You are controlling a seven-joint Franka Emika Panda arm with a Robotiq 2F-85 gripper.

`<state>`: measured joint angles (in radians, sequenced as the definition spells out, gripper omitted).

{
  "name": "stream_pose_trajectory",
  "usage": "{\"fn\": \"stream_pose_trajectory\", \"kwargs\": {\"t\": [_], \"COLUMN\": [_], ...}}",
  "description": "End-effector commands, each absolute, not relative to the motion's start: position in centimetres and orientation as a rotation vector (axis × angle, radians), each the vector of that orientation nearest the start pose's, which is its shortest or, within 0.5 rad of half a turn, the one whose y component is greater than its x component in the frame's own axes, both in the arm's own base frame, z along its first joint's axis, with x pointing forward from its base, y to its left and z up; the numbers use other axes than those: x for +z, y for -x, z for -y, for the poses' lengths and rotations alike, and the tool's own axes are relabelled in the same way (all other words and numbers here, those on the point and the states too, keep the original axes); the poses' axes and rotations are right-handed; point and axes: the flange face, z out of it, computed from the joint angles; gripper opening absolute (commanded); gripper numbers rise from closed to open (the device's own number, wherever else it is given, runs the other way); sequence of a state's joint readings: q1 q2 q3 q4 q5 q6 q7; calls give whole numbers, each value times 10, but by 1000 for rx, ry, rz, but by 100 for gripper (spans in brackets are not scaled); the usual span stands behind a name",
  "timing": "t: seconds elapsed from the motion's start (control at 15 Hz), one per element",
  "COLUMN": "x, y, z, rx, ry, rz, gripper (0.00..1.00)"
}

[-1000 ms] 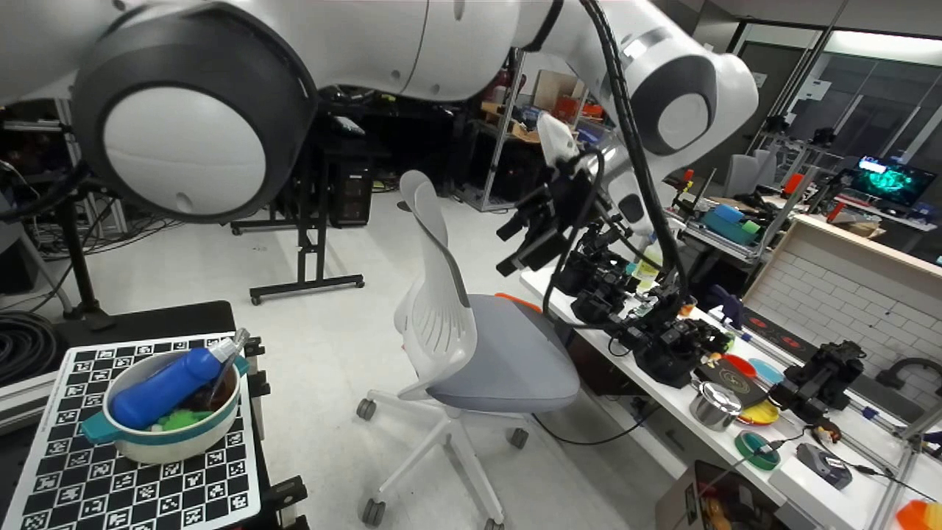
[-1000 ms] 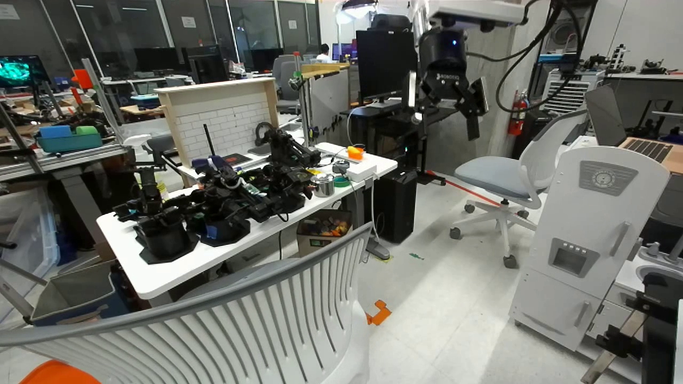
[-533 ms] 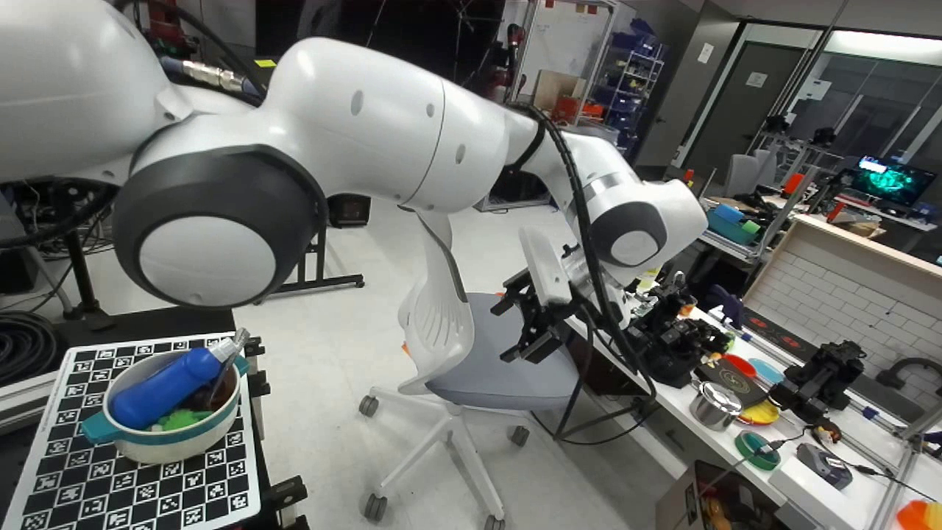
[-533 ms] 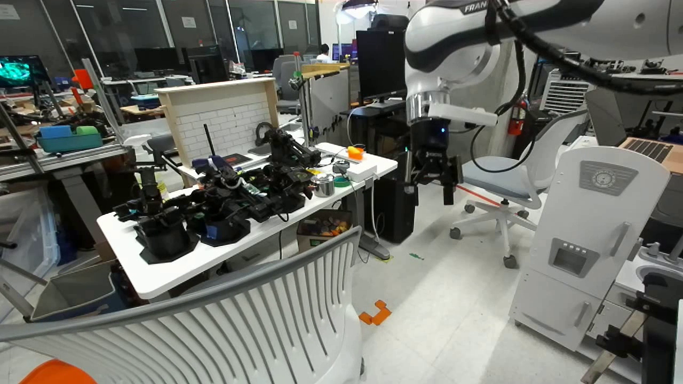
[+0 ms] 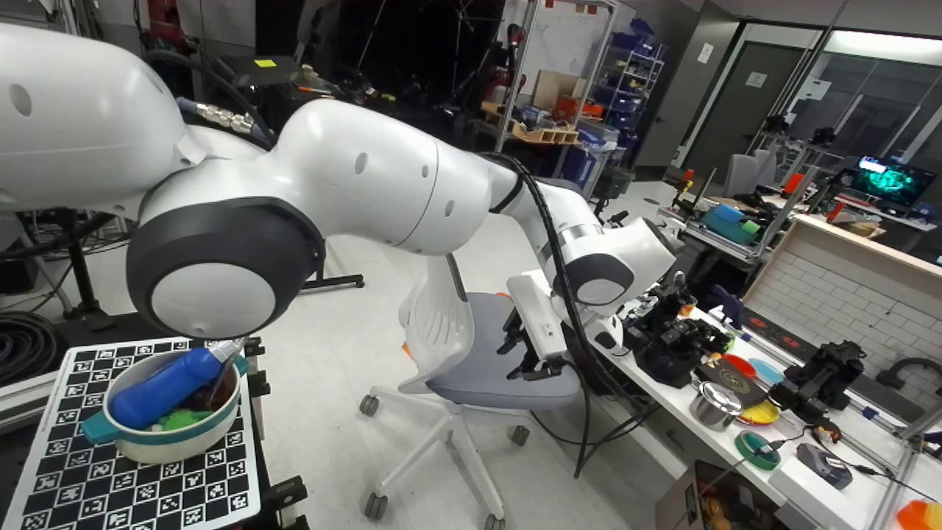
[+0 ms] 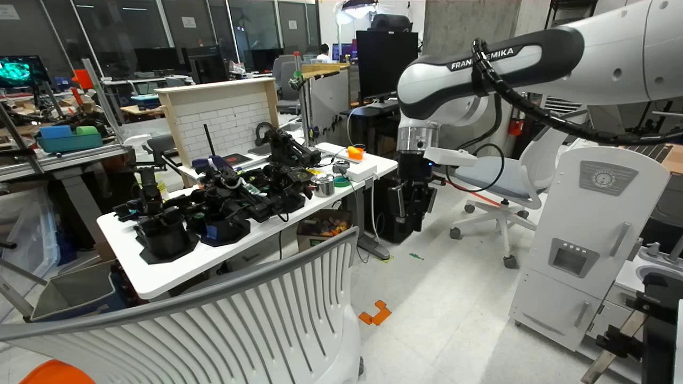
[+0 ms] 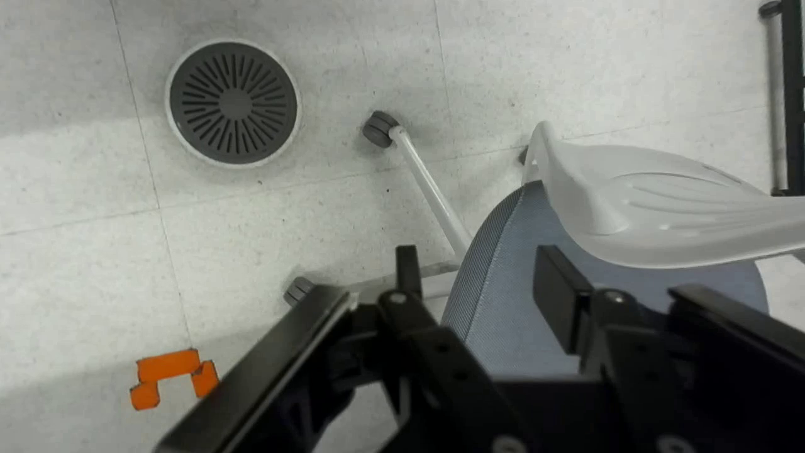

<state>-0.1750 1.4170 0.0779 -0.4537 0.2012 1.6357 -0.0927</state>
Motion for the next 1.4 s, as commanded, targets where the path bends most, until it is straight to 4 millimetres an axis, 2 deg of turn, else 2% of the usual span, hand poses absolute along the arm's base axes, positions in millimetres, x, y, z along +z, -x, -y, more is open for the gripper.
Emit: {"fn": "stream_pose_trajectory", "kwargs": {"t": [0.0, 0.07, 0.2, 0.4, 0.6, 1.0, 1.33], "x": [146, 146, 148, 149, 146, 139, 135], "y": [-785, -787, -789, -787, -786, -783, -781], "z": [83, 77, 64, 50, 46, 44, 30], "rx": [143, 123, 112, 166, 228, 363, 489], "ry": [2822, 2809, 2761, 2636, 2555, 2390, 2194], "rz": [-88, -89, -110, -216, -412, -727, -896], "gripper": [31, 60, 60, 80, 99, 100, 100]}}
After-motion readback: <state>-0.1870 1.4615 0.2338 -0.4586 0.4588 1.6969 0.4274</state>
